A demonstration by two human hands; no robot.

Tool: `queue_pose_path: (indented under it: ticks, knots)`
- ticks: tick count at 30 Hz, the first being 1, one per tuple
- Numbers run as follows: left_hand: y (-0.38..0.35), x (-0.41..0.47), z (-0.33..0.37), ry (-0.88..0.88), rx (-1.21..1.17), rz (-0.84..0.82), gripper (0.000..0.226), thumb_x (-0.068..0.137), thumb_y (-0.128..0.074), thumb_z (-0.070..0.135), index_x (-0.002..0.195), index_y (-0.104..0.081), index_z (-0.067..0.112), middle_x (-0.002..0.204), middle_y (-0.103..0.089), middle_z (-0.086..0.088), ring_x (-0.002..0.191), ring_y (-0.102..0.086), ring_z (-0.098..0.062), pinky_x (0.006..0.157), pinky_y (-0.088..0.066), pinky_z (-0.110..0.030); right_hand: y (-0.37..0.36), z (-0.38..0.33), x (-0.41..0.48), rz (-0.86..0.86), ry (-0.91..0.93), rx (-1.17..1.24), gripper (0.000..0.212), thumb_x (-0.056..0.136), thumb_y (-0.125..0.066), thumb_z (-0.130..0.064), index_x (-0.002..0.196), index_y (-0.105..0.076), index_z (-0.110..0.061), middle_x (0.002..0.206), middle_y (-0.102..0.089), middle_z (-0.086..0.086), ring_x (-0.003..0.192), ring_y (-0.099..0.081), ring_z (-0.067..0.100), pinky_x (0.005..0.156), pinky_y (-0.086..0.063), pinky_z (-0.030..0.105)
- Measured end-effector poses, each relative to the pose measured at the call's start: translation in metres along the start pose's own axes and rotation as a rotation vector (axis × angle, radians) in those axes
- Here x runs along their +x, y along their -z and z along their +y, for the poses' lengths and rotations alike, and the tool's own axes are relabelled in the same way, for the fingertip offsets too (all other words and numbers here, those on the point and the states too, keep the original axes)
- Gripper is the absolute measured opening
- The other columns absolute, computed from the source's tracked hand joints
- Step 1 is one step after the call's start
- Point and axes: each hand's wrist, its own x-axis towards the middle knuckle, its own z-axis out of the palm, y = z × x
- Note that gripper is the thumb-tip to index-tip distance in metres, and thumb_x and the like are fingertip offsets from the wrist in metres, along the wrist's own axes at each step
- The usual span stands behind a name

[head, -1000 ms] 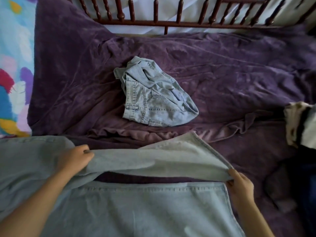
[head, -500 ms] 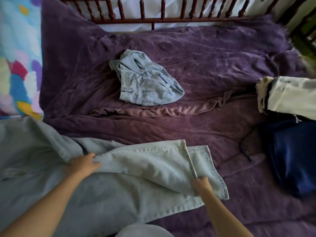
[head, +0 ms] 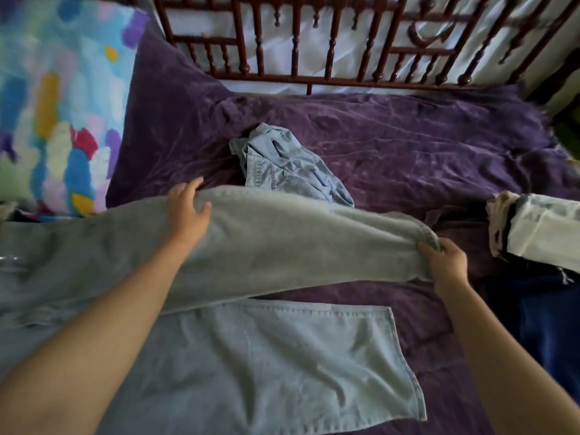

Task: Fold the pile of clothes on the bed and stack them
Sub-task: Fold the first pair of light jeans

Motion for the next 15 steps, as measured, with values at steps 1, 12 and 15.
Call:
queue_pose_path:
  ticks: [1, 12, 15]
  knots:
    - [-0.007, 0.006, 0.01, 0.034, -0.008, -0.039, 0.063, 0.082, -0.065, 0.003, 0.139, -0.038, 0.001, 0.142, -0.028, -0.036, 0.135, -0.026, -0.044, 0.109, -0.019, -0.037, 0.001, -0.005, 0.014, 0.026, -0.005, -0.009, 0.014, 0.085, -0.063, -0.005, 0.073, -0.056, -0.004, 0.06, -0.046, 0.007, 0.049, -0.046, 0.002, 0.039, -0.032, 0.011]
    - [-0.061, -0.205, -0.106, 0.372, 0.572, -0.696, 0.09, 0.089, -0.052, 0.046, 0.149, 0.007, 0.014, 0.154, -0.001, -0.025, 0.143, -0.01, -0.037, 0.113, -0.018, -0.035, -0.052, 0.119, -0.02, -0.247, -0.517, -0.577, 0.066, 0.09, -0.055, -0.031, 0.145, -0.025, -0.013, 0.145, -0.028, 0.024, 0.133, -0.027, 0.038, 0.109, -0.023, 0.043]
    - [-0.055, -0.26, -0.115, 0.418, 0.706, -0.918, 0.096, 0.085, -0.051, 0.059, 0.149, 0.007, 0.017, 0.154, 0.002, -0.024, 0.143, -0.009, -0.037, 0.113, -0.019, -0.043, -0.043, 0.165, -0.074, -0.283, -0.631, -0.628, 0.079, 0.085, -0.063, -0.035, 0.147, -0.019, -0.014, 0.148, -0.023, 0.02, 0.134, -0.025, 0.039, 0.109, -0.024, 0.047]
